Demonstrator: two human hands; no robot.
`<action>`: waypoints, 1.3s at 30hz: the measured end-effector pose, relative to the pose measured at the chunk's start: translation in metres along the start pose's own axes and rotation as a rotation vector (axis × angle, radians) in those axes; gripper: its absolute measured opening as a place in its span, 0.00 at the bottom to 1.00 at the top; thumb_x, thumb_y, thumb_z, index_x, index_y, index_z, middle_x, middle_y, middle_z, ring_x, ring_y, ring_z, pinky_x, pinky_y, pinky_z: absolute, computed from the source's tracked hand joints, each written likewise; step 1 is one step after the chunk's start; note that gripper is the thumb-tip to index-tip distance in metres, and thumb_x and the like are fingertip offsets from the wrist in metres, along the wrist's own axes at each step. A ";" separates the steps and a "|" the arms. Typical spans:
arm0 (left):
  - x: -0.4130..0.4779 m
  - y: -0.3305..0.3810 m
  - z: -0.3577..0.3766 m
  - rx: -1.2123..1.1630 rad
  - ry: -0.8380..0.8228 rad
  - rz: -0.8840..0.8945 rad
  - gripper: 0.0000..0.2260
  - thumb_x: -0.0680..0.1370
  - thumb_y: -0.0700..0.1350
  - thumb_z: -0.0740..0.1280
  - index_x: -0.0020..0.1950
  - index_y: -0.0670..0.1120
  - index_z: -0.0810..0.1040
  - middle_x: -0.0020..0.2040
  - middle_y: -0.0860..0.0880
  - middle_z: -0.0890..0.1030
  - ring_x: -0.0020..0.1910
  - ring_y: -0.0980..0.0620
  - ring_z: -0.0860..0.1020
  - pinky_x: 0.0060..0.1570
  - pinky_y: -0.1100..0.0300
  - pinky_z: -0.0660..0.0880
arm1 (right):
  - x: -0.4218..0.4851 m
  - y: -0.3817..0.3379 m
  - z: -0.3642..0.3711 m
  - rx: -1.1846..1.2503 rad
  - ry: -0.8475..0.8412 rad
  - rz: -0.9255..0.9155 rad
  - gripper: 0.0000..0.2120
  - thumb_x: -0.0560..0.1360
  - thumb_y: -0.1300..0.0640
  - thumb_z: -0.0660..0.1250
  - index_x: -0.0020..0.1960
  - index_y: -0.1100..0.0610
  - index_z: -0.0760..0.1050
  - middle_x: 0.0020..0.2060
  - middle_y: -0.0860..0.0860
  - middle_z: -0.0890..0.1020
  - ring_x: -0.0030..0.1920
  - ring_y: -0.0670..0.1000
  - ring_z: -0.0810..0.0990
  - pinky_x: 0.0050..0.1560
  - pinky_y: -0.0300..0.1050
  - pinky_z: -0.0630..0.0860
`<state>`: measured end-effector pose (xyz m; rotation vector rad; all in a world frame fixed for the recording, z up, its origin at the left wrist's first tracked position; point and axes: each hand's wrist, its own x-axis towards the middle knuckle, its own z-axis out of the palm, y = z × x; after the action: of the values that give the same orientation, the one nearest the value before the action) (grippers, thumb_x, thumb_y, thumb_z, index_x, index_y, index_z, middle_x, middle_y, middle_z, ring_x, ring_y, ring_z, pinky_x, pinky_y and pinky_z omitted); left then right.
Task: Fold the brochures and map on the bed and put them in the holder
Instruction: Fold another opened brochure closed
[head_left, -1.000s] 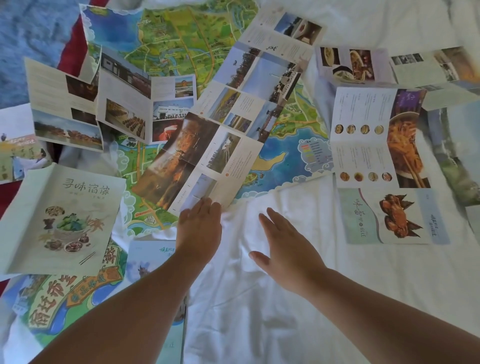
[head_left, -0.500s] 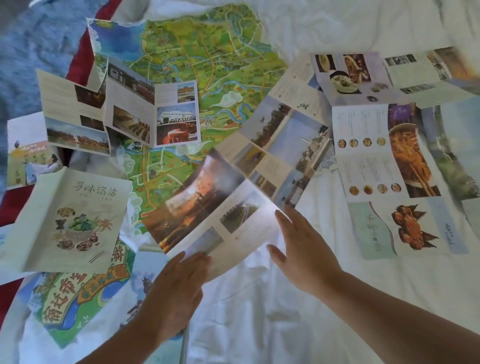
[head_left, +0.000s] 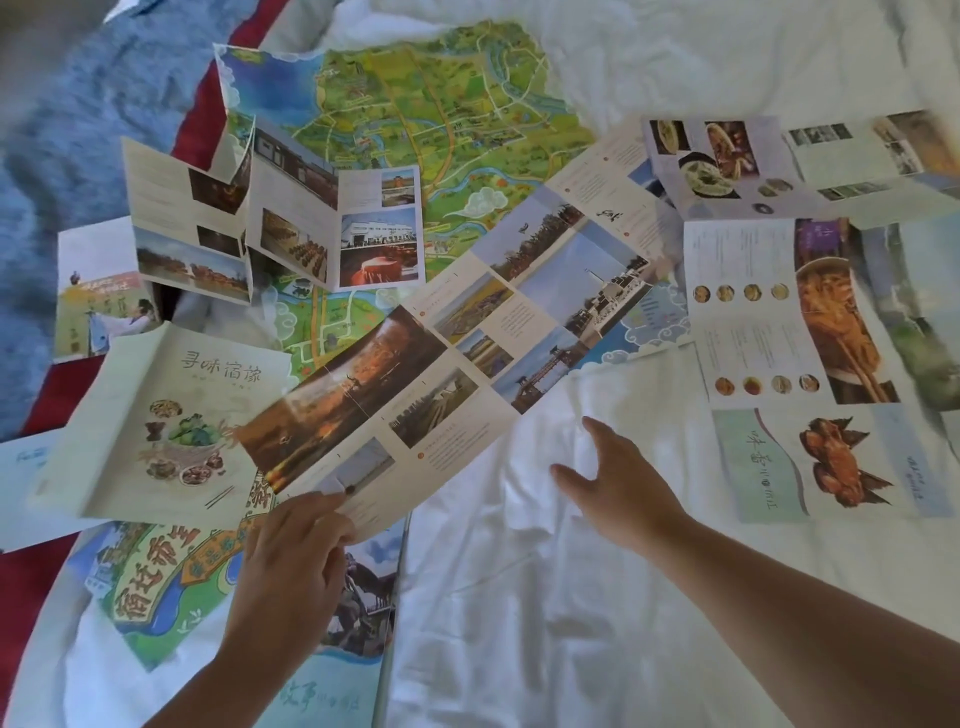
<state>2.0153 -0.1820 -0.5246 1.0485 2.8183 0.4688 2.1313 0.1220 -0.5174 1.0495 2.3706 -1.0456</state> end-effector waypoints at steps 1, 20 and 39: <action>-0.003 -0.001 0.002 0.002 0.004 0.014 0.10 0.67 0.30 0.75 0.40 0.43 0.80 0.51 0.46 0.83 0.52 0.43 0.79 0.51 0.43 0.76 | 0.005 -0.004 -0.001 0.055 -0.002 0.015 0.37 0.77 0.41 0.64 0.79 0.51 0.53 0.75 0.53 0.64 0.73 0.52 0.66 0.68 0.47 0.66; -0.044 -0.023 0.002 -0.148 -0.135 0.046 0.09 0.75 0.41 0.64 0.49 0.42 0.83 0.54 0.49 0.82 0.52 0.52 0.80 0.50 0.63 0.76 | 0.057 -0.056 0.007 1.021 0.016 0.428 0.24 0.74 0.45 0.71 0.64 0.56 0.70 0.54 0.55 0.80 0.48 0.50 0.82 0.58 0.52 0.80; -0.030 -0.039 0.002 -0.085 0.142 -0.174 0.10 0.69 0.28 0.69 0.36 0.42 0.76 0.50 0.42 0.81 0.55 0.39 0.76 0.56 0.44 0.73 | 0.010 -0.041 0.025 1.043 -0.015 0.553 0.04 0.78 0.58 0.68 0.51 0.59 0.78 0.42 0.55 0.85 0.38 0.50 0.83 0.38 0.42 0.81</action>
<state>2.0137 -0.2288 -0.5392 0.7751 2.9483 0.6610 2.0949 0.0899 -0.5197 1.8345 1.2545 -2.0380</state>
